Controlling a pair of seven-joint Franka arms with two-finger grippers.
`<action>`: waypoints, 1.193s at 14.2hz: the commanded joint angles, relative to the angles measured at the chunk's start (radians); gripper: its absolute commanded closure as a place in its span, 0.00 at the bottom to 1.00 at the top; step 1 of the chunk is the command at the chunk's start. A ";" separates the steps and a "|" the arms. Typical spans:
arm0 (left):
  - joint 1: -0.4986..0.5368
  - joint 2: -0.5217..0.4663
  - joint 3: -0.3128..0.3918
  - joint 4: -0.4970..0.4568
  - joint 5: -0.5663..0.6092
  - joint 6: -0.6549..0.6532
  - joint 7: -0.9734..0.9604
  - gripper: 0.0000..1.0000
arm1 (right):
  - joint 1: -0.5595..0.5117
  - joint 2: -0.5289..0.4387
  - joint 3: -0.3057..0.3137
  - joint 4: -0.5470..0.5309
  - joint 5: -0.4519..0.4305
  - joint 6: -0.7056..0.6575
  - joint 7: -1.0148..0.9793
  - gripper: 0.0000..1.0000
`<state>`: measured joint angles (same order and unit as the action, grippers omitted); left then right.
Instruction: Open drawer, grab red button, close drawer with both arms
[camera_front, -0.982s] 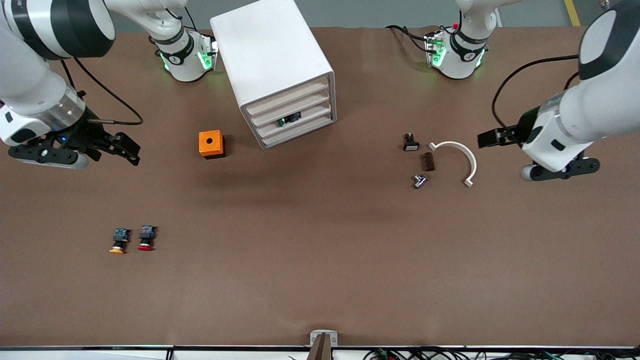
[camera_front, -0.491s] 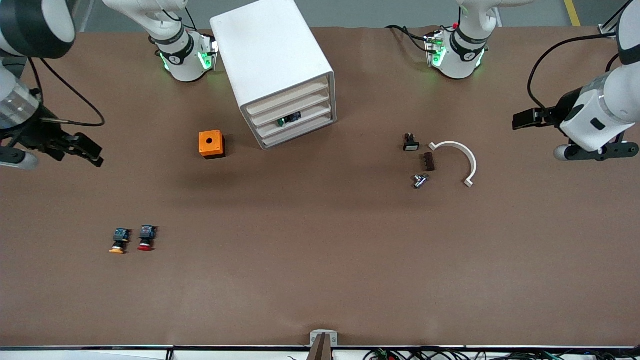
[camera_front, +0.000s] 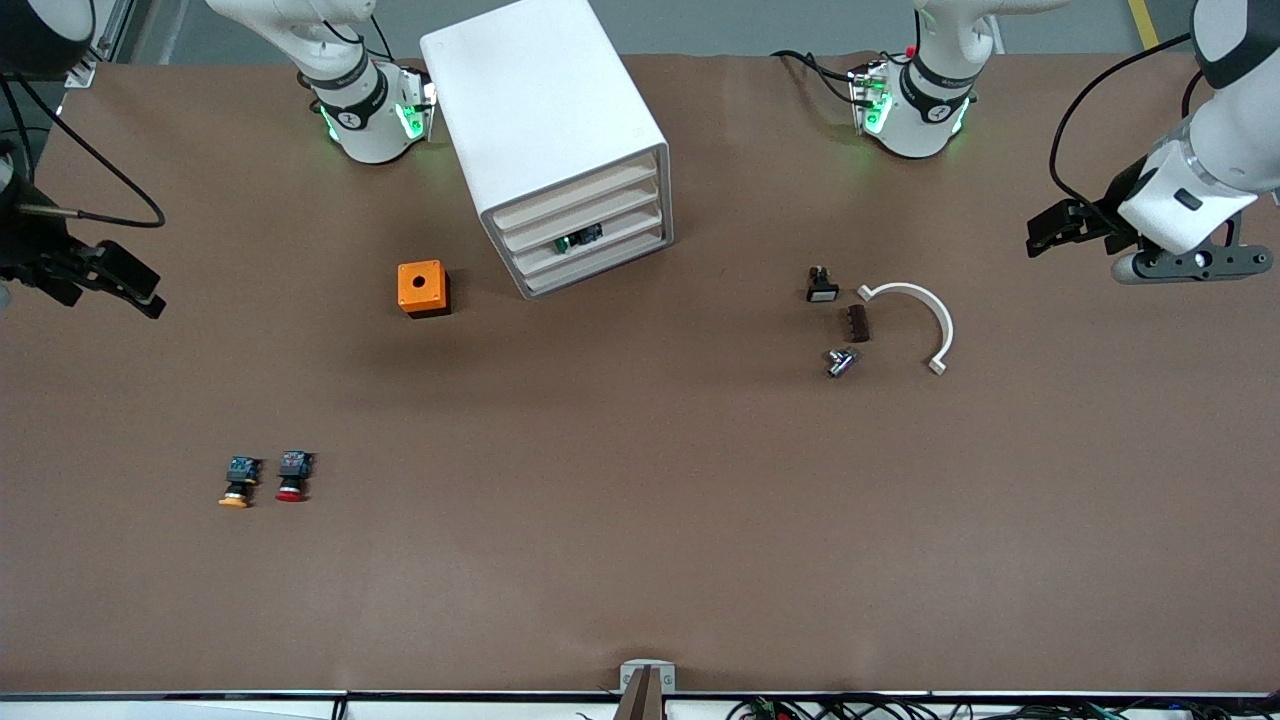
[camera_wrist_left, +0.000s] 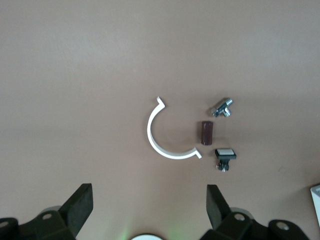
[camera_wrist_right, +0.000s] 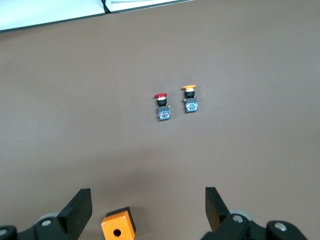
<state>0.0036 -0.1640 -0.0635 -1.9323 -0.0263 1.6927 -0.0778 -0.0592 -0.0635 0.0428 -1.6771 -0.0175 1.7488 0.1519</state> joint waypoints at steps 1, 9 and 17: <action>-0.004 -0.028 0.010 0.030 0.002 0.027 0.021 0.00 | -0.008 0.050 0.003 0.129 0.040 -0.107 -0.008 0.00; -0.005 -0.022 0.007 0.196 0.002 -0.186 0.019 0.00 | -0.010 0.093 0.005 0.272 0.053 -0.232 -0.012 0.00; -0.007 -0.002 0.008 0.208 0.002 -0.193 0.003 0.00 | -0.005 0.071 0.005 0.206 0.053 -0.186 -0.011 0.00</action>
<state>0.0034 -0.1743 -0.0609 -1.7488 -0.0263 1.5236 -0.0775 -0.0595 0.0180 0.0439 -1.4418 0.0186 1.5347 0.1496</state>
